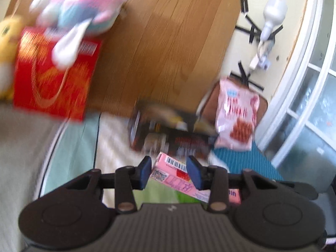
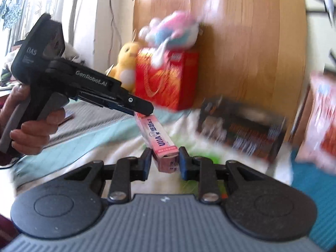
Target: Organize snacks
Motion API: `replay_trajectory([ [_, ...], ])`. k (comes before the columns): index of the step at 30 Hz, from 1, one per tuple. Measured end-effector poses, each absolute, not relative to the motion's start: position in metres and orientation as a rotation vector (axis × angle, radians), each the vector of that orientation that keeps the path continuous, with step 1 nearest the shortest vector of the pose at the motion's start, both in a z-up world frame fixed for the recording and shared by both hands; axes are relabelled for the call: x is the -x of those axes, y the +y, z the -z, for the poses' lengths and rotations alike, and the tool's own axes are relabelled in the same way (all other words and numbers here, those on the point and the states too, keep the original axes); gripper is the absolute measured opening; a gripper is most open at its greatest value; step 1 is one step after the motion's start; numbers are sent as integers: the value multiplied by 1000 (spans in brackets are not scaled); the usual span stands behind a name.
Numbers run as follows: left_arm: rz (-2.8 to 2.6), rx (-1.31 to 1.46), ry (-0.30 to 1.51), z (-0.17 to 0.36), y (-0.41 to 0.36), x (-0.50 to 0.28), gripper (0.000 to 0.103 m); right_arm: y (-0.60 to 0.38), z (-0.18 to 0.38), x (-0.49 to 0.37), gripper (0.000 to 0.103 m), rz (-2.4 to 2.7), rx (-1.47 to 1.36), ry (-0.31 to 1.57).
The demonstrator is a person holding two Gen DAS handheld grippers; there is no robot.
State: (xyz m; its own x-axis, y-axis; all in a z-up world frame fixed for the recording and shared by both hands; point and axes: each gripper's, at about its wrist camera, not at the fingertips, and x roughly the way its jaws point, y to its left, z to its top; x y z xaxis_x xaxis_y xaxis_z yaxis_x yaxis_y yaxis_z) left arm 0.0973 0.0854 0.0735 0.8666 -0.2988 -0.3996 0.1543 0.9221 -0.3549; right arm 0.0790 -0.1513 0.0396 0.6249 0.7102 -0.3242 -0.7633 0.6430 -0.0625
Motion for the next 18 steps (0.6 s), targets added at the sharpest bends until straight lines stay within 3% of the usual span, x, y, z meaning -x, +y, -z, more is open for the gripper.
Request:
replay_trajectory([
  [5,229,297,390,-95,73,-179,36,-154,-59,-149,31,-745,234,228],
  [11,133,328,349,-83,59,-250,36,-152,-62,-234,36,-639,238,281],
  [18,110,368,406,-62,59,-238,40,-152,-46,-246,43,-564,154,323],
])
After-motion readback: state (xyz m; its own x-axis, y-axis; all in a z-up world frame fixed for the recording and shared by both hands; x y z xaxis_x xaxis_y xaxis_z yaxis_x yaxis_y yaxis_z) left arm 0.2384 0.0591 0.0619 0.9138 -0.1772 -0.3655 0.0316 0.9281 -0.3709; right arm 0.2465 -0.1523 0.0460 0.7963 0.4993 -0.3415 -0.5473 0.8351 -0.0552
